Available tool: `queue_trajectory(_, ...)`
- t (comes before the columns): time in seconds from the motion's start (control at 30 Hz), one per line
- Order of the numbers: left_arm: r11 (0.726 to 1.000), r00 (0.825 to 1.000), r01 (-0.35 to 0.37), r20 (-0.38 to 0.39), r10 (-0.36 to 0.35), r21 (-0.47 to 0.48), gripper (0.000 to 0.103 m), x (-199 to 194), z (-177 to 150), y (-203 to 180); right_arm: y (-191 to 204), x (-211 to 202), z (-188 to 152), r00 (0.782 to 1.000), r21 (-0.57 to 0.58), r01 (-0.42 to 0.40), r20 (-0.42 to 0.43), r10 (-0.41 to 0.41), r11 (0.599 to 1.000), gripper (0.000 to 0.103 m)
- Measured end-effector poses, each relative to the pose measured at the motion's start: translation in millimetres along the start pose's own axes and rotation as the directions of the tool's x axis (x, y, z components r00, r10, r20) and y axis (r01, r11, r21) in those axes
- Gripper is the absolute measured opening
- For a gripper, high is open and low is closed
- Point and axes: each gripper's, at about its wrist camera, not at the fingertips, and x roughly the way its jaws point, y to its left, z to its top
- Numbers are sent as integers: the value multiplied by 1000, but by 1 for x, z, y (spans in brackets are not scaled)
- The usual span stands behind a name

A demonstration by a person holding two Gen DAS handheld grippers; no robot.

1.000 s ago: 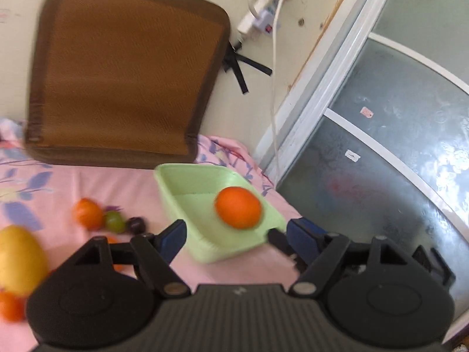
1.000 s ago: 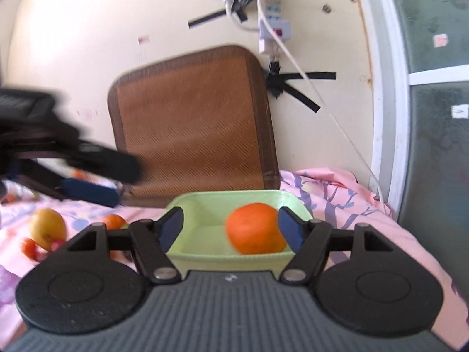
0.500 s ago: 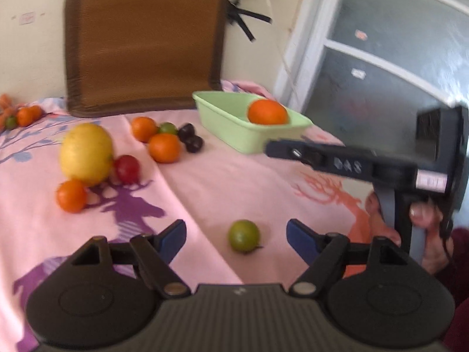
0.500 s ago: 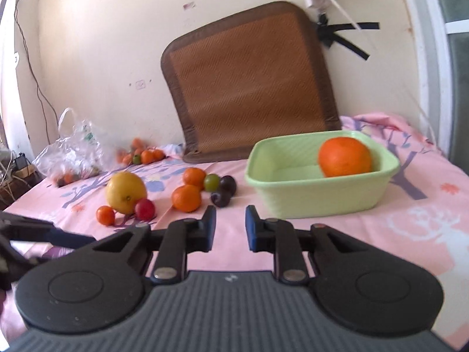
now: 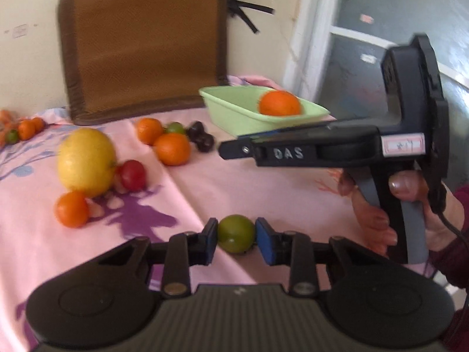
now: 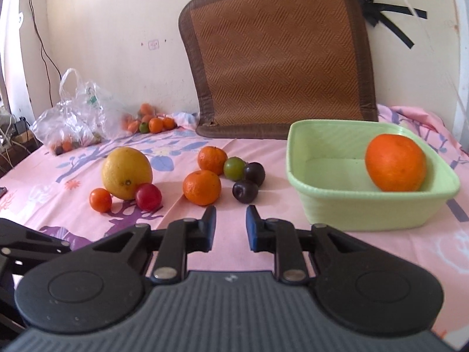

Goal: Organize fruits
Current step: 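Lift the lime with the left gripper while the right gripper grasps a tangerine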

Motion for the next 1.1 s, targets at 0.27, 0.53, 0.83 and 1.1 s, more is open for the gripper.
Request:
queue_trajectory(0.27,992,997,-63,38,67,-105,29,-14,5,43,20,31,18,1000,-74,-29,1,29,997,27)
queue_trajectory(0.53,990,998,-55,29,60,-126,29,-12,2,50,28,55,19,999,-101,-13,-48,8,995,42)
queue_trajectory(0.83,999,999,30,41,-29,-44,29,9,29,16,1,-42,-11,988,-11,95,126,-93,995,42)
queue_trajectory(1.1,998,998,56,-38,-55,16,29,38,15,-24,-23,-81,-52,990,28,138,36,-139,990,42)
